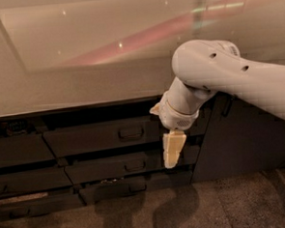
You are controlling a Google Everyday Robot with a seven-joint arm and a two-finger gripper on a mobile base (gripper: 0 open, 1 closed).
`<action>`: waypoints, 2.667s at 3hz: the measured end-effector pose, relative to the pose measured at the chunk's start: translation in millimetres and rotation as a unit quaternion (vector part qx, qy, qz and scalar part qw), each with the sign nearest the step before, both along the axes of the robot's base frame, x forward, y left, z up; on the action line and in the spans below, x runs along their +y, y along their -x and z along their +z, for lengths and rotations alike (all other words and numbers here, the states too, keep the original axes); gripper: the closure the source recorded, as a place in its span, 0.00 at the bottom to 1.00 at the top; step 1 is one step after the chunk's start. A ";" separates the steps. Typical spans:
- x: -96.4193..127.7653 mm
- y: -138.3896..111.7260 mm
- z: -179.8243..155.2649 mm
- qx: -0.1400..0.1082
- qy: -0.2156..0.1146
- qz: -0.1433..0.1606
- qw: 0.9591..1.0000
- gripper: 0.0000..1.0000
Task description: Open top drawer
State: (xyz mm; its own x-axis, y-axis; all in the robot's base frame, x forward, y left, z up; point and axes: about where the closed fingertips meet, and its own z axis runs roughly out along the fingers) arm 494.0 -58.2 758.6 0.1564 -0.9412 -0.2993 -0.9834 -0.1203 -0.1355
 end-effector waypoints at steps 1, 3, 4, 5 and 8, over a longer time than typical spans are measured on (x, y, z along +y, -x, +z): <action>-4.5 7.8 1.1 -0.061 0.026 0.019 0.998 0.00; 1.3 -1.1 1.7 -0.080 0.016 0.015 0.997 0.00; -12.6 -28.1 -9.2 -0.069 0.048 -0.003 0.996 0.00; -12.6 -28.1 -9.0 -0.070 0.048 -0.003 0.996 0.00; -21.0 -31.3 -70.7 0.000 0.036 -0.030 0.999 0.00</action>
Offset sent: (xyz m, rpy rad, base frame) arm -0.0081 -0.0048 0.0012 -0.0467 -0.0918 0.0330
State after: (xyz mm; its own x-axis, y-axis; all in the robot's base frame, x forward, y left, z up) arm 525.3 -79.2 687.9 0.0980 -0.9681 -0.2307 -0.9893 -0.0696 -0.1281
